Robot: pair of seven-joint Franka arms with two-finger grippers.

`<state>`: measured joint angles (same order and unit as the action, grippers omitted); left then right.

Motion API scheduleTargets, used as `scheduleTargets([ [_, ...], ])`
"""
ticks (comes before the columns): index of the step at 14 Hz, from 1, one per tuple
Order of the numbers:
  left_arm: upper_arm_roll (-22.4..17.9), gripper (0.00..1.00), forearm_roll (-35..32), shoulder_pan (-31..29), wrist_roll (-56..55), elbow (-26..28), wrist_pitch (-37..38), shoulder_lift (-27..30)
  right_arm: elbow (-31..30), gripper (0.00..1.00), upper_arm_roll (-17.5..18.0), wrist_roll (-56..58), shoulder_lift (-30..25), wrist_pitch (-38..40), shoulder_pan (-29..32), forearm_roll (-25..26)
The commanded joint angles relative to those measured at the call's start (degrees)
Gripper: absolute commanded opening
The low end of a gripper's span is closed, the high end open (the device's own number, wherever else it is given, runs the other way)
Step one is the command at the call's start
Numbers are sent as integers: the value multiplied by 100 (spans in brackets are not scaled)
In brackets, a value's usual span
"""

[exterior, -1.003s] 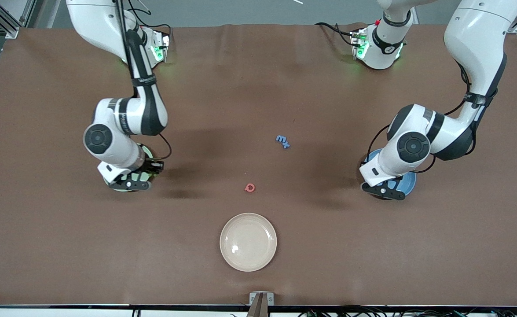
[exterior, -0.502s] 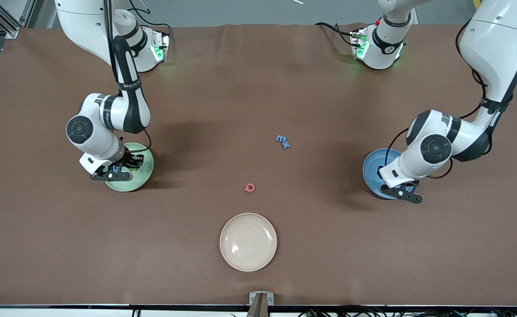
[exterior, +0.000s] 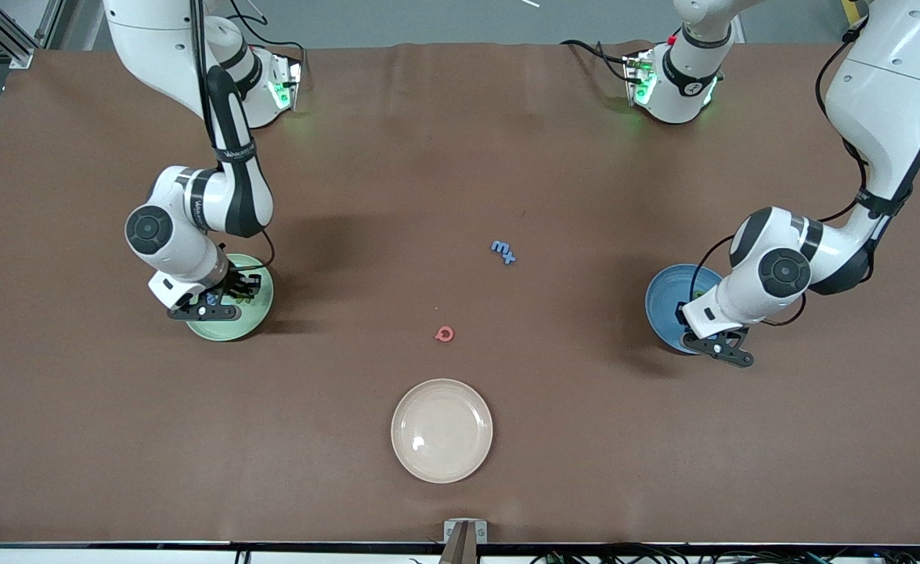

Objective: Sort upper and lower case letters into plates
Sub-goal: 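Carry the green u to the blue plate while the right gripper carries N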

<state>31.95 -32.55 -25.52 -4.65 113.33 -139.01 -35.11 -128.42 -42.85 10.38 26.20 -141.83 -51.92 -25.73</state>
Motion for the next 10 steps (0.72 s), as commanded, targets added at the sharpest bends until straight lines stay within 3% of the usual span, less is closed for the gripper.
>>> scheduleTargets([
  [1,39,7,-137,-58,0,31,-74,31,-87,1,75,96,69,-144,32,-178],
  [3,39,10,-137,-58,-9,23,-74,22,-87,2,75,96,78,-152,32,-186],
  [4,39,17,-137,-58,-18,5,-57,22,-87,2,75,87,113,-152,41,-178],
  [5,48,44,-137,-32,-62,-21,-22,22,-87,3,75,87,157,-152,76,-186],
  [6,48,80,-137,-40,-97,-13,-13,39,-87,5,127,87,157,-152,102,-195],
  [7,65,100,-137,-32,-106,-4,-4,100,-87,7,206,87,157,-152,190,-247],
  [8,109,100,-50,-23,-149,5,92,258,-78,12,276,87,157,-152,260,-283],
  [9,188,100,3,-14,-289,-4,363,398,-78,22,364,96,157,-152,348,-292],
  [10,510,100,151,-40,-595,-21,696,530,-69,45,425,96,157,-152,410,-292],
])
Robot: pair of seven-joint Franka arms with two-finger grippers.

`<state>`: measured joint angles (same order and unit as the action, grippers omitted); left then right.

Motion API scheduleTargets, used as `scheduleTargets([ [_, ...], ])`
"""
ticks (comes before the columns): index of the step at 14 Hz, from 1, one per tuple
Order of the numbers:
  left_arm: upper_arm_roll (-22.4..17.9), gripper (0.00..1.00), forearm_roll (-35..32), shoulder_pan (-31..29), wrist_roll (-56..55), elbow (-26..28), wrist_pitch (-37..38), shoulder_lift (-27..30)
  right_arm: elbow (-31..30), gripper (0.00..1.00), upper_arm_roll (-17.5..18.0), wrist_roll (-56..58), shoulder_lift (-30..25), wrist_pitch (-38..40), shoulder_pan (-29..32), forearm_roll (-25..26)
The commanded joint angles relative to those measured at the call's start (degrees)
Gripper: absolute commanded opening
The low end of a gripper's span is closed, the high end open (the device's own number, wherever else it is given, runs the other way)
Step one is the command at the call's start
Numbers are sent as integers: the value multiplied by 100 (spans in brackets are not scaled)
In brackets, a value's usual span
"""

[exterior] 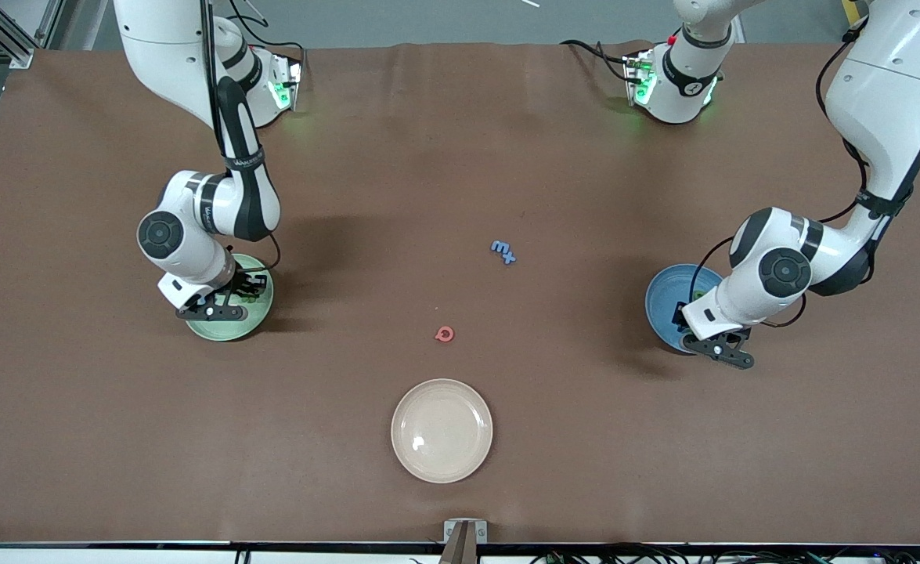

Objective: Sort upper and lower case letters into plates
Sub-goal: 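Carry the green u to the blue plate while the right gripper carries N, then release the N on the green plate, then reach the pink Q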

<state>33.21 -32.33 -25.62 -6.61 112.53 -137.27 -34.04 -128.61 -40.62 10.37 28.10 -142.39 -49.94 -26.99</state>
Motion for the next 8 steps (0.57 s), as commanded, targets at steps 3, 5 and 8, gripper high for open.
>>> scheduleTargets([
  [3,1141,100,341,-30,-1804,59,1095,644,-15,100,212,97,-42,-35,204,-166],
  [5,1713,100,358,-4,-2840,67,1447,583,142,100,195,140,-112,166,204,-158],
  [8,2198,100,473,179,-4423,76,1519,320,992,100,-77,88,-191,1630,196,-131],
])
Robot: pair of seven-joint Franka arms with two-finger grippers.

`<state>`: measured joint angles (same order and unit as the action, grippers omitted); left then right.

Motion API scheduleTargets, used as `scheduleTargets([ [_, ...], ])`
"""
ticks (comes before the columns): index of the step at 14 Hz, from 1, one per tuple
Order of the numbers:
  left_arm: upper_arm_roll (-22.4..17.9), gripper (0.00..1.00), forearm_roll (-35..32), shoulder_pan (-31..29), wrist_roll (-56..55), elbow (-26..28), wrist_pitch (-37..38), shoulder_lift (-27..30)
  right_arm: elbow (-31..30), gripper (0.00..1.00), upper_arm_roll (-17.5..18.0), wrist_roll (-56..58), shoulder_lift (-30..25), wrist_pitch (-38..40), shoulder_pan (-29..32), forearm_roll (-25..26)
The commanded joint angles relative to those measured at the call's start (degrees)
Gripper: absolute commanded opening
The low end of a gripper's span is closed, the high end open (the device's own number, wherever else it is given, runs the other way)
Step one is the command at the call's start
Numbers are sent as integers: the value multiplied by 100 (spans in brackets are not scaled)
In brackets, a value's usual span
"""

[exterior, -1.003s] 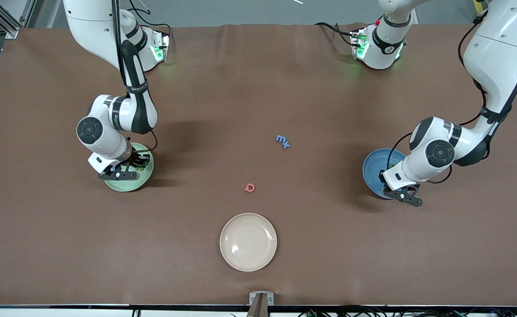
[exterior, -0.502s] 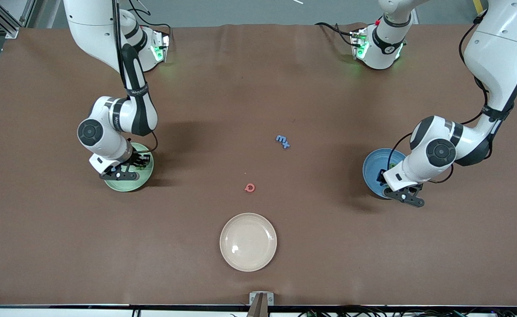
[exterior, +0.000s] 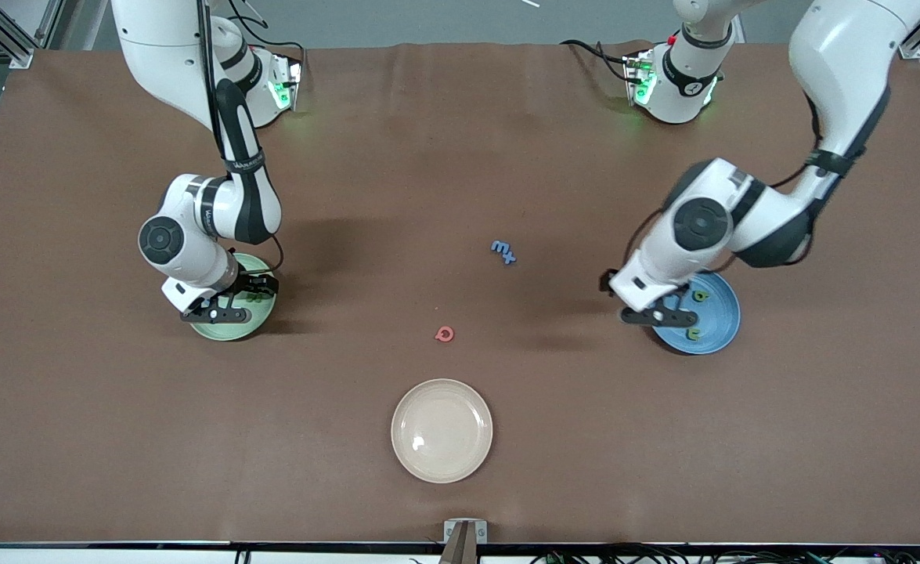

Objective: Sort upper and lower case letters into plates
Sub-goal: 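Release the N on the green plate, then reach the pink Q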

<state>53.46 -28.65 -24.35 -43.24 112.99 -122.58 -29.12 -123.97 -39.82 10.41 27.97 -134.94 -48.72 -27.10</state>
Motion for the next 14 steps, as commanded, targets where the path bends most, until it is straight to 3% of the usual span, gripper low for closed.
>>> scheduleTargets([
  [1,182,100,96,254,-1339,31,50,-269,871,100,-219,23,-161,1377,82,-111],
  [4,121,100,-35,905,-2546,13,-37,-514,1567,100,-176,-1071,-126,2023,-31,-58],
  [8,-27,100,-315,1404,-3426,22,-547,-884,2208,100,-122,-2952,373,1936,-795,-216],
  [10,-474,100,-649,1888,-3874,13,-757,-937,2543,100,70,-3701,725,1761,-937,-531],
  [14,-722,100,-686,2189,-4157,13,-1337,-1060,2851,100,667,-4861,1192,910,-937,-656],
])
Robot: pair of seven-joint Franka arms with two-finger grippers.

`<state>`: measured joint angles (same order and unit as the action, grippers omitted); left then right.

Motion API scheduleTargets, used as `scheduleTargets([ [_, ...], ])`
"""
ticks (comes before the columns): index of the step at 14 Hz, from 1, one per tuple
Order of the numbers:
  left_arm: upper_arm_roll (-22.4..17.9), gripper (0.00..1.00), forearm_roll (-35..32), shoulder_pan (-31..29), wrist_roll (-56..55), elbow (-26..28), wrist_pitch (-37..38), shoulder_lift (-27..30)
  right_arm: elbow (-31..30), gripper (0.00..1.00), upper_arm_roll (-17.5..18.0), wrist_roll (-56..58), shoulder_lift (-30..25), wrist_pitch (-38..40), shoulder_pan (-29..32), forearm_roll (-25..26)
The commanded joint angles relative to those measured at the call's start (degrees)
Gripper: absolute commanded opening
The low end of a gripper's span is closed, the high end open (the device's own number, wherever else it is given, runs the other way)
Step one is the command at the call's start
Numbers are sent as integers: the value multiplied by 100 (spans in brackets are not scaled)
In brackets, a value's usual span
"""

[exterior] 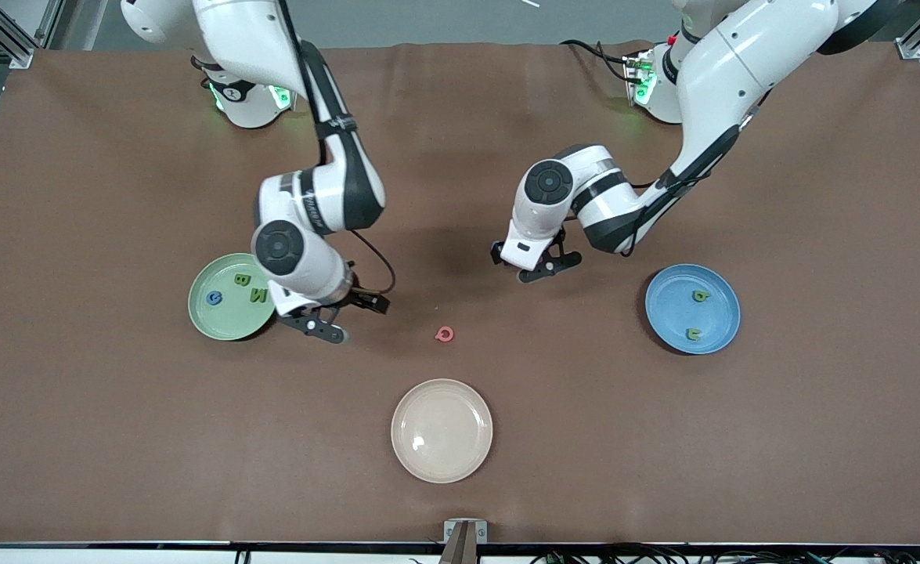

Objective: Sort upper and lower case letters into plates
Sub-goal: 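Release the N on the green plate, then reach the pink Q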

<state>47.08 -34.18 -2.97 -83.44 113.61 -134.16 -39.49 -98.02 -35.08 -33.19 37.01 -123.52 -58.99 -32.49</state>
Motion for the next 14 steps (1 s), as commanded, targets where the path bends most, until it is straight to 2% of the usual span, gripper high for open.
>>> scheduleTargets([
  [1,-93,100,-133,59,-147,-50,-224,-32,300,100,291,-817,385,-381,89,-83],
  [4,-137,100,-124,59,-147,-58,-347,-120,668,100,432,-1670,692,-699,81,-56],
  [7,-435,100,-186,330,-147,-76,-497,-147,1152,100,432,-2908,1201,-682,-16,-21],
  [9,-603,99,-186,559,-164,-137,-497,-199,1739,100,432,-3760,1623,-603,-8,163],
  [11,-603,98,-194,569,-164,-181,-497,-208,2398,100,441,-4447,2054,-279,45,287],
  [13,-612,92,-195,578,-164,-181,-497,-217,3032,100,432,-4835,2371,55,141,296],
  [14,-612,86,-195,578,-164,-181,-497,-217,3130,100,432,-4889,2433,65,159,296],
])
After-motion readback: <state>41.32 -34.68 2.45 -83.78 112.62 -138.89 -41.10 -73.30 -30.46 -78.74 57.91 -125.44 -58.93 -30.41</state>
